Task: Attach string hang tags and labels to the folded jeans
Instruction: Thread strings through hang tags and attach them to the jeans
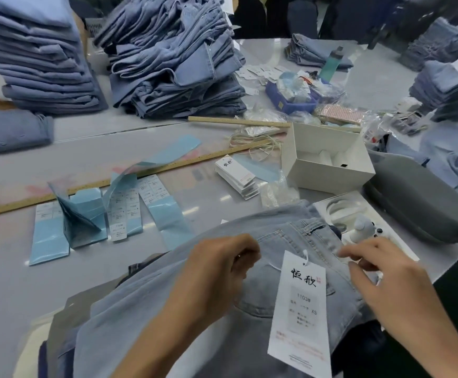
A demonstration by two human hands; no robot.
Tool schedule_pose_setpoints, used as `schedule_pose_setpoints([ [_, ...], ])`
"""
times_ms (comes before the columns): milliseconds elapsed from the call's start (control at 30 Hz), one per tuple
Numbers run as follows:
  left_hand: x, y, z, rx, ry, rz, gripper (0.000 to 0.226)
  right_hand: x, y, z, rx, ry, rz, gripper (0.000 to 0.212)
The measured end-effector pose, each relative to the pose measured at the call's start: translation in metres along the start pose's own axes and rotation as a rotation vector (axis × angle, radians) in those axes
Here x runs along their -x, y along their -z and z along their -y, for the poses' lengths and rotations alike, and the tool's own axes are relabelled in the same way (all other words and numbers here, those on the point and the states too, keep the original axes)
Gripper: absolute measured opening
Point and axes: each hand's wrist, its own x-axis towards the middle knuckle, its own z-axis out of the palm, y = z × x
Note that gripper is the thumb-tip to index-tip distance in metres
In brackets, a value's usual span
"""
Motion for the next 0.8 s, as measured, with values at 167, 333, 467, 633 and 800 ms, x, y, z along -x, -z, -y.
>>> schedule_pose_setpoints([
  [167,-0.043,-0.014,-0.045,-0.121,-0.336,0.054,0.009,0.003,0.0,0.018,-0.244,0.194,-0.098,0.042],
  [333,-0.078,-0.019,-0.065,-0.007,-0.322,0.146,0.017,-0.013,-0.016,0.024,-0.694,0.083,-0.127,0.028],
  [467,-0.092,-0.032,-0.055,0.114,-0.158,0.233,0.015,-0.016,-0.023,0.0,-0.783,0.045,-0.157,0.021],
  [633,-0.121,-0.073,-0.03,-0.133,0.029,0.276,0.02,-0.032,-0.024,-0.031,-0.734,-0.129,-0.163,0.012],
  [800,-0.139,-0.104,-0.02,-0.318,0.195,0.507,0.017,-0.057,0.008,-0.045,-0.957,-0.21,-0.399,0.005],
])
